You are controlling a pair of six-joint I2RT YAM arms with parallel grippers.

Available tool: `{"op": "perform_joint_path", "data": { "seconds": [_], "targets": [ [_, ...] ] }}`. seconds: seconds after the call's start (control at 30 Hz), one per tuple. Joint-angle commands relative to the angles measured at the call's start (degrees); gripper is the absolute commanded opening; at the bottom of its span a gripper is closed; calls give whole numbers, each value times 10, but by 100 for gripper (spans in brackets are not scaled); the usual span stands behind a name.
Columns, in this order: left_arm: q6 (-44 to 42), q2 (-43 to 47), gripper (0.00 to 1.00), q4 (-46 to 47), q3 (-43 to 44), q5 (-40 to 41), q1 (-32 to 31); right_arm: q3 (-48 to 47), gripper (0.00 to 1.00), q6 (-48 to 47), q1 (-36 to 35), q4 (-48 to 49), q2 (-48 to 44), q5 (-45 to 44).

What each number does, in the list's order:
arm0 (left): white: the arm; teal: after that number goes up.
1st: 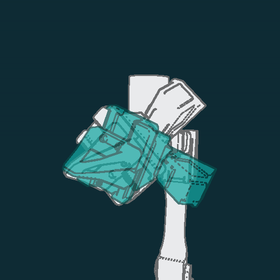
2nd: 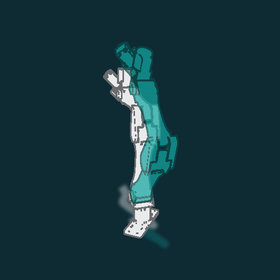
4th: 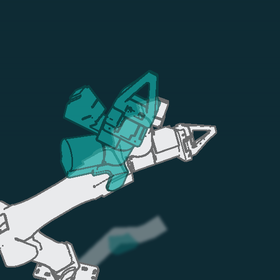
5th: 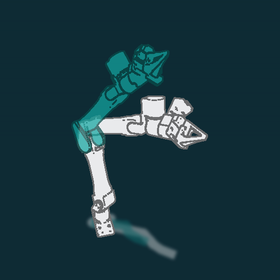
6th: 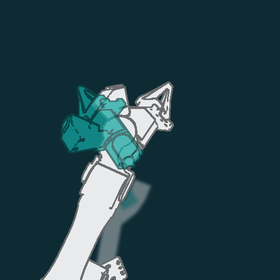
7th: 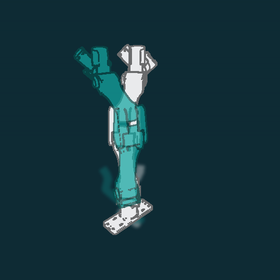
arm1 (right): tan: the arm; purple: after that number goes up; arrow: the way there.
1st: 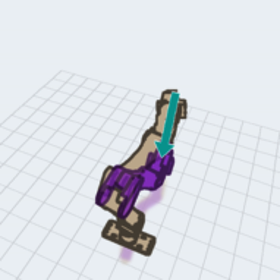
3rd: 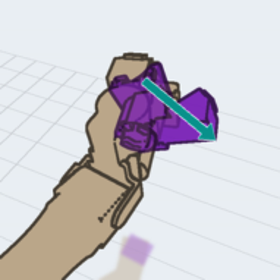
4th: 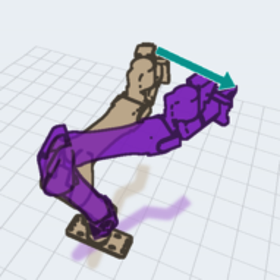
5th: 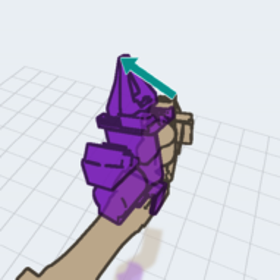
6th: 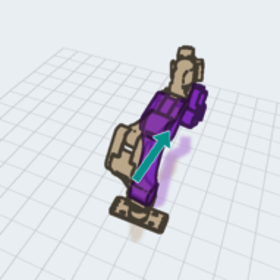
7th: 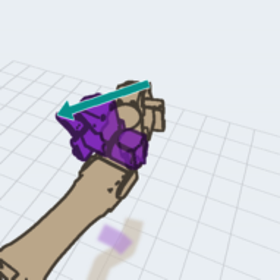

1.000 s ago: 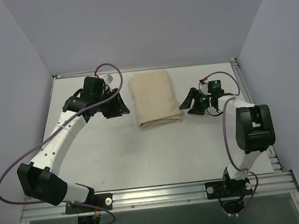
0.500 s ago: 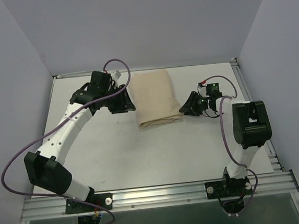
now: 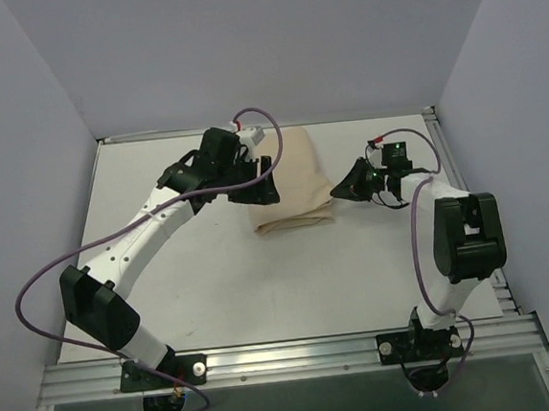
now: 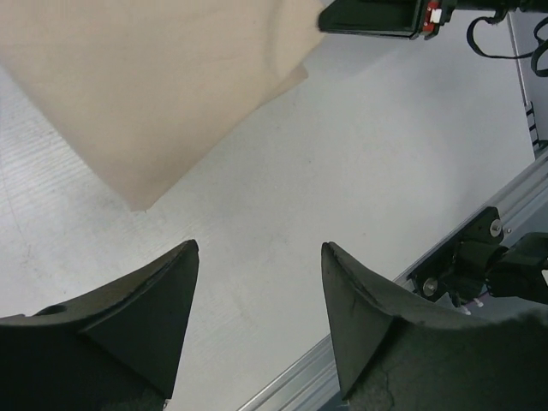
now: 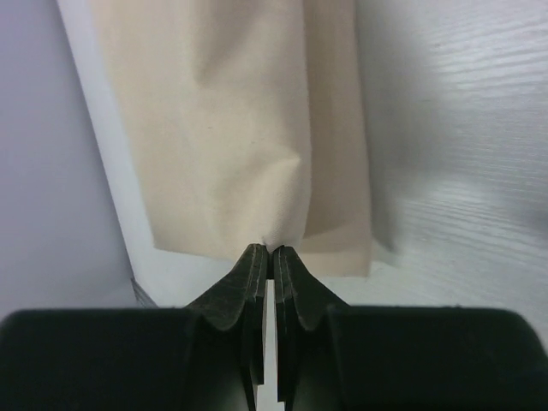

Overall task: Open and lay out the surgical kit
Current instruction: Open the surgical kit at the center of the board.

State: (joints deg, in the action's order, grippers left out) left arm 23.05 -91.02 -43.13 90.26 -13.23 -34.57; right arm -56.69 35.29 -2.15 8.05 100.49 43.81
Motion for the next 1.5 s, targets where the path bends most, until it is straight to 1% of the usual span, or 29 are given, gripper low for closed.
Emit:
{"op": "perform_joint_path", "data": {
  "seconds": [0.0, 0.07, 0.13, 0.2, 0.33, 0.5, 0.67, 0.7, 0.8, 0.93, 0.97, 1.0, 1.03, 1.13, 1.2, 1.3, 1.33, 1.37, 1.4, 1.43, 1.47],
  "targets": [
    [-47, -11, 69, 96, 3, 20, -23, -56, 0, 38, -19, -18, -64, 15],
    [-57, -20, 71, 121, -3, 22, -37, -61, 0, 61, -24, -20, -78, 15],
    [-83, -28, 73, 156, -10, 42, -66, -66, 0, 75, -30, -21, -82, 20],
    [-113, -46, 74, 182, -12, 74, -102, -67, 0, 91, -36, -21, -85, 22],
    [-141, -84, 74, 219, -13, 132, -139, -55, 0, 130, -45, -10, -104, 14],
    [-132, -129, 75, 238, -4, 171, -152, -50, 0, 170, -54, -3, -121, 6],
    [-124, -170, 75, 220, 25, 248, -161, -45, 0, 192, -57, 4, -137, 2],
    [-120, -172, 75, 220, 26, 277, -162, -43, 0, 194, -57, 1, -139, 2],
    [-120, -179, 75, 234, 31, 298, -162, -37, 0, 202, -60, 1, -143, 7],
    [-118, -200, 73, 220, 58, 318, -161, -31, 0, 206, -63, 2, -147, 9],
    [-119, -202, 71, 216, 62, 323, -161, -31, 0, 205, -63, 1, -147, 8],
    [-115, -202, 61, 215, 68, 326, -161, -31, 0, 204, -64, 1, -147, 8],
    [-114, -204, 54, 213, 70, 334, -159, -30, 0, 203, -64, -1, -147, 9],
    [-102, -209, 37, 206, 84, 338, -151, -28, 0, 203, -65, -2, -145, 12],
    [-101, -216, 30, 193, 95, 337, -147, -28, 0, 203, -65, -2, -146, 14],
    [-100, -222, 7, 180, 107, 324, -133, -37, 0, 198, -65, -2, -143, 15],
    [-99, -216, 2, 180, 107, 321, -126, -40, 7, 195, -64, -6, -139, 15],
    [-100, -210, 2, 179, 103, 320, -123, -55, 23, 188, -61, -13, -137, 15],
    [-99, -204, 2, 177, 99, 315, -118, -66, 36, 159, -55, -29, -135, 3],
    [-95, -185, 2, 176, 93, 312, -111, -80, 61, 140, -52, -69, -131, -7],
    [-90, -173, 2, 174, 74, 307, -94, -95, 74, 120, -50, -93, -129, -19]
  ]
}}
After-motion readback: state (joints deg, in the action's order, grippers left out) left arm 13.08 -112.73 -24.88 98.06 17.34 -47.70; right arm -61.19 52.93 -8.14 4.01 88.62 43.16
